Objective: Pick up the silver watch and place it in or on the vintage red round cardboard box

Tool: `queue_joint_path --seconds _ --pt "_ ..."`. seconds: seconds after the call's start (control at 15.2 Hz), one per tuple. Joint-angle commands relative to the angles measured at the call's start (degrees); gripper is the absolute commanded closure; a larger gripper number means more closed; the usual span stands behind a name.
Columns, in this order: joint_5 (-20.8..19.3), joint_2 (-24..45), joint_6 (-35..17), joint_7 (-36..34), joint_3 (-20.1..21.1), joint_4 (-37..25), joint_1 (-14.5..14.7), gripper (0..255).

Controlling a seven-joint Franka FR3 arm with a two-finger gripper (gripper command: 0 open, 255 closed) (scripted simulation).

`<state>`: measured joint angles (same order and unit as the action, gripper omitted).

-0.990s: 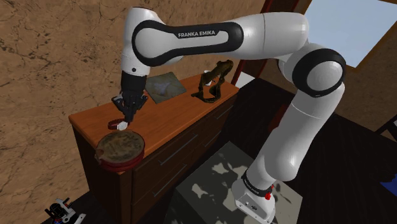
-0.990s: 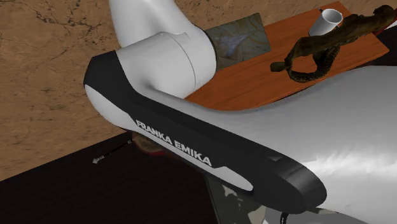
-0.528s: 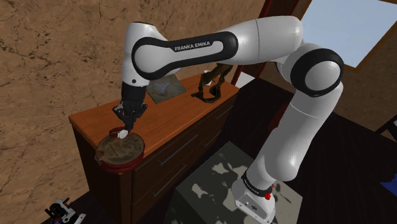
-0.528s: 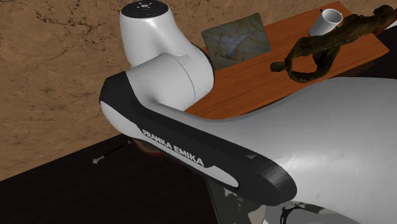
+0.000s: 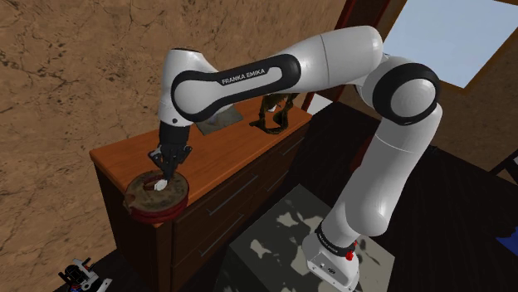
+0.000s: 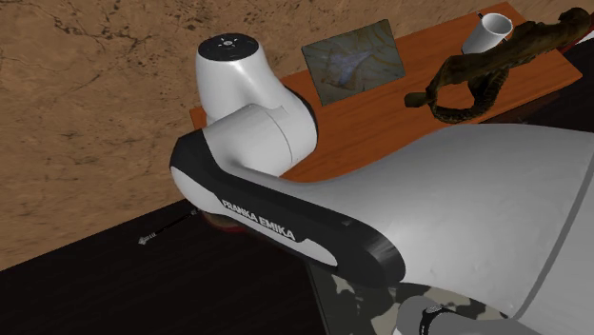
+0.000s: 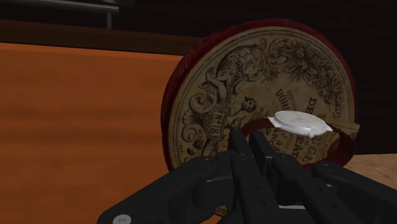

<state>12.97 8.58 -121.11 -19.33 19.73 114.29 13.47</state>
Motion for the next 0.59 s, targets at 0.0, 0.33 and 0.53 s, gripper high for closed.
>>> queue_joint_path --seconds 0.0,0.33,0.53 --pt "-0.04 0.22 -0.39 0.01 0.01 0.14 0.04 255" --pt "-0.04 0.22 -0.39 0.01 0.01 0.14 0.04 255" --pt "-0.04 0.22 -0.39 0.01 0.01 0.13 0.04 0"
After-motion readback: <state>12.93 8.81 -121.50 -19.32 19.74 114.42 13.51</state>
